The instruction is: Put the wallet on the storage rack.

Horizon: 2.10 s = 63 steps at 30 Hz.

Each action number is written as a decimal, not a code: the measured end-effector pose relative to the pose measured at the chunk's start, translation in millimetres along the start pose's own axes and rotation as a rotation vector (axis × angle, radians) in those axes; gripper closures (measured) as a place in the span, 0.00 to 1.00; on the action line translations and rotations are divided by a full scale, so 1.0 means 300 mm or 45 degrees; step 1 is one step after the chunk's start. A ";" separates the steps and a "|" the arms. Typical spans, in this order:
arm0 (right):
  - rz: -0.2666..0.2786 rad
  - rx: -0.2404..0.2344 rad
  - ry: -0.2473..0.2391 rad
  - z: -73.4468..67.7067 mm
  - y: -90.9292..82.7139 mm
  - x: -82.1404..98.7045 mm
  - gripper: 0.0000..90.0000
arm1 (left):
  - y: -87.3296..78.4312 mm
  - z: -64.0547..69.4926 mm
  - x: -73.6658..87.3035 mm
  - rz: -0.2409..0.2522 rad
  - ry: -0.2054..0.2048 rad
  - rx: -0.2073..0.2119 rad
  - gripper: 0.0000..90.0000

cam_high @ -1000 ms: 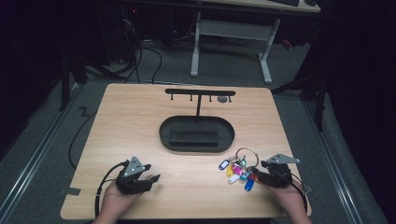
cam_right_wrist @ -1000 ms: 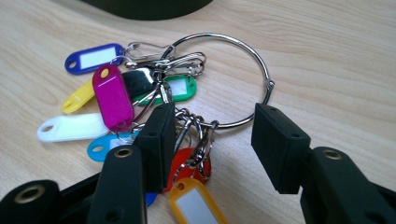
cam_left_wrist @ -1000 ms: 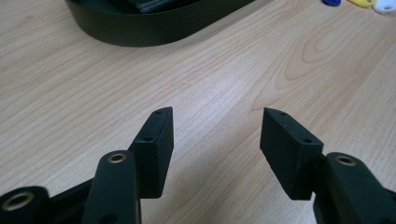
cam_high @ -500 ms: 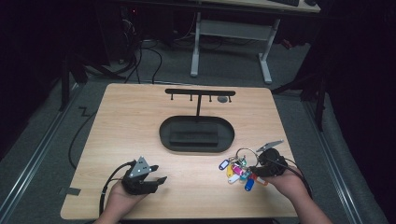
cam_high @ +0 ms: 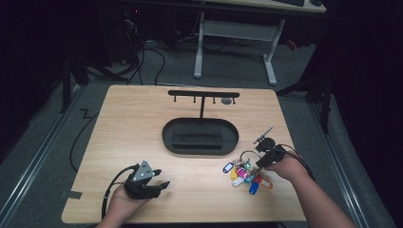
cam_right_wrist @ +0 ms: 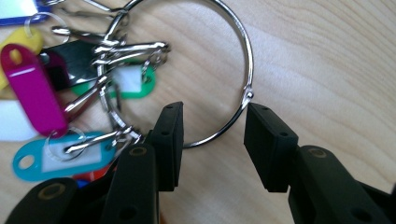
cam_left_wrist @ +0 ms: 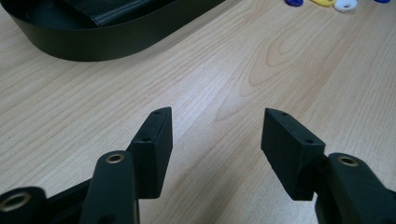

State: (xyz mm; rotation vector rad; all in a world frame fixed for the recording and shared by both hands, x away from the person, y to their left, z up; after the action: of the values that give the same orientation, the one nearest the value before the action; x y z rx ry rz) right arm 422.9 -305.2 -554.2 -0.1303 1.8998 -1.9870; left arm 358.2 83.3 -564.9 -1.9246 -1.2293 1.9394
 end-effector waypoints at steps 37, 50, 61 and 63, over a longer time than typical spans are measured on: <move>-0.303 -0.035 0.093 0.041 0.065 -0.092 0.95 | -0.014 0.009 -0.001 0.017 0.040 0.013 0.49; -0.149 -0.019 -0.004 0.021 -0.133 -0.102 0.95 | -0.014 0.007 0.001 0.016 0.038 0.005 0.49; -0.057 0.043 -0.057 0.011 -0.348 -0.099 0.95 | -0.003 0.014 -0.003 0.015 0.055 0.015 0.49; -0.047 0.049 -0.076 0.008 -0.372 -0.104 0.95 | -0.002 0.013 -0.003 0.018 0.058 0.016 0.49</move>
State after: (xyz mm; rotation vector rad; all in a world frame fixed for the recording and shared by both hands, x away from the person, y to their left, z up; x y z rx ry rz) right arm 428.8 -295.9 -438.8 -0.2132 1.8341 -2.0193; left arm 354.8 81.3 -564.4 -1.9648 -1.1927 1.8945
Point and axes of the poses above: each handheld gripper's, and its own axes: y roughly forward along the jaws, x roughly out of its underside, z roughly to its right, the point moved 8 cm from there along y, roughly forward along the jaws, and after that the axes turned 15 degrees about y, right-handed, at the moved point
